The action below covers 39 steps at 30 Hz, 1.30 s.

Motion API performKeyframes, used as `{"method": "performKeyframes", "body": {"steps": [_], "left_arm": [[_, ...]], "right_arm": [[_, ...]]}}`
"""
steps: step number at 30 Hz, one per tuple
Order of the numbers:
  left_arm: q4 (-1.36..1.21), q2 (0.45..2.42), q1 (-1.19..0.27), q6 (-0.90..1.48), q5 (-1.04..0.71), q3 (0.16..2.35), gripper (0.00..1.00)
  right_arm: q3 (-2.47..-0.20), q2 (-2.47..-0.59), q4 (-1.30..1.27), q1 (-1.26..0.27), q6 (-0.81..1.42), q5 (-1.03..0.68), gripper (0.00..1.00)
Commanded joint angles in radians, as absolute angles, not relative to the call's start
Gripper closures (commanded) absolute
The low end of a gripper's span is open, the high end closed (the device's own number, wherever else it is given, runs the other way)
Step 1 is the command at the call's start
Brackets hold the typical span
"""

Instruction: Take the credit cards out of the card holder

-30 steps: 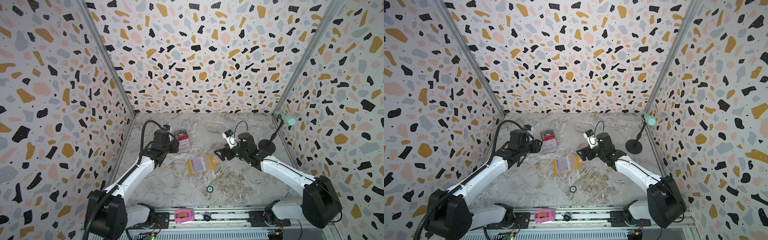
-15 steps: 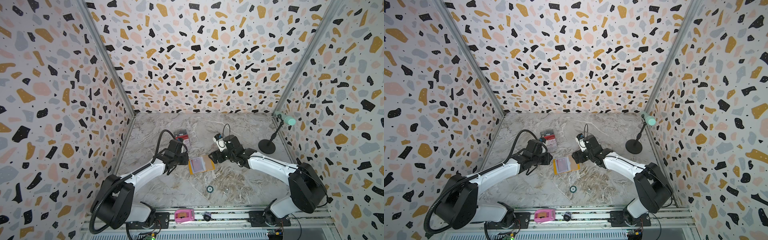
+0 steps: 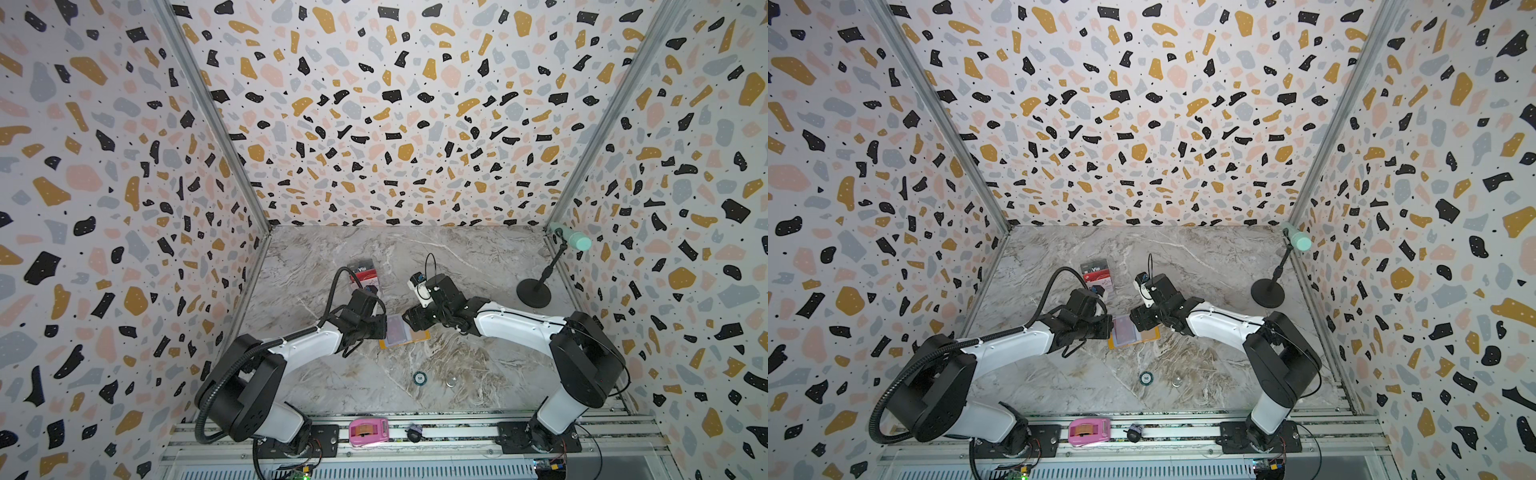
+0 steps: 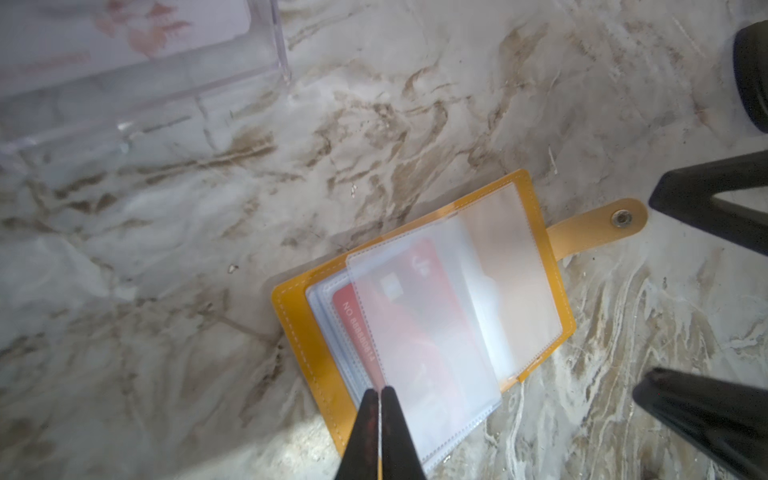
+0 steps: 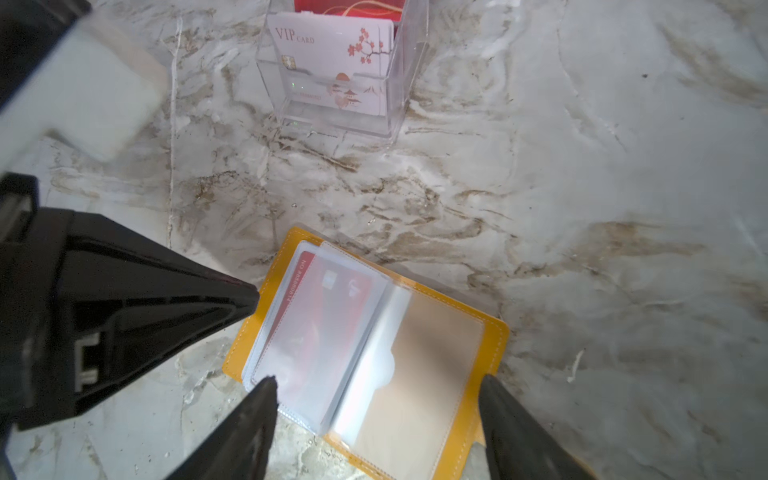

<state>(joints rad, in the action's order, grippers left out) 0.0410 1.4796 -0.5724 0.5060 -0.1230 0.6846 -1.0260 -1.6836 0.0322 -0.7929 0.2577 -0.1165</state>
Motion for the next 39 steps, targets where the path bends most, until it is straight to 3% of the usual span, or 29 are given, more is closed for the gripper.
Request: {"method": "performKeyframes", "body": {"steps": [1, 16, 39], "left_arm": [[0.002, 1.492, -0.583, 0.527, -0.130, 0.663, 0.94], [-0.011, 1.545, -0.583, 0.523, -0.109, 0.633, 1.00], [-0.124, 1.547, -0.583, 0.570, -0.190, 0.543, 1.00]], "right_arm": [[-1.062, -1.696, 0.017, -0.819, 0.256, -0.092, 0.24], [-1.060, -1.747, -0.016, -0.869, 0.258, -0.046, 0.25], [-1.097, -1.865, -0.038, -0.902, 0.270, -0.014, 0.24]]}}
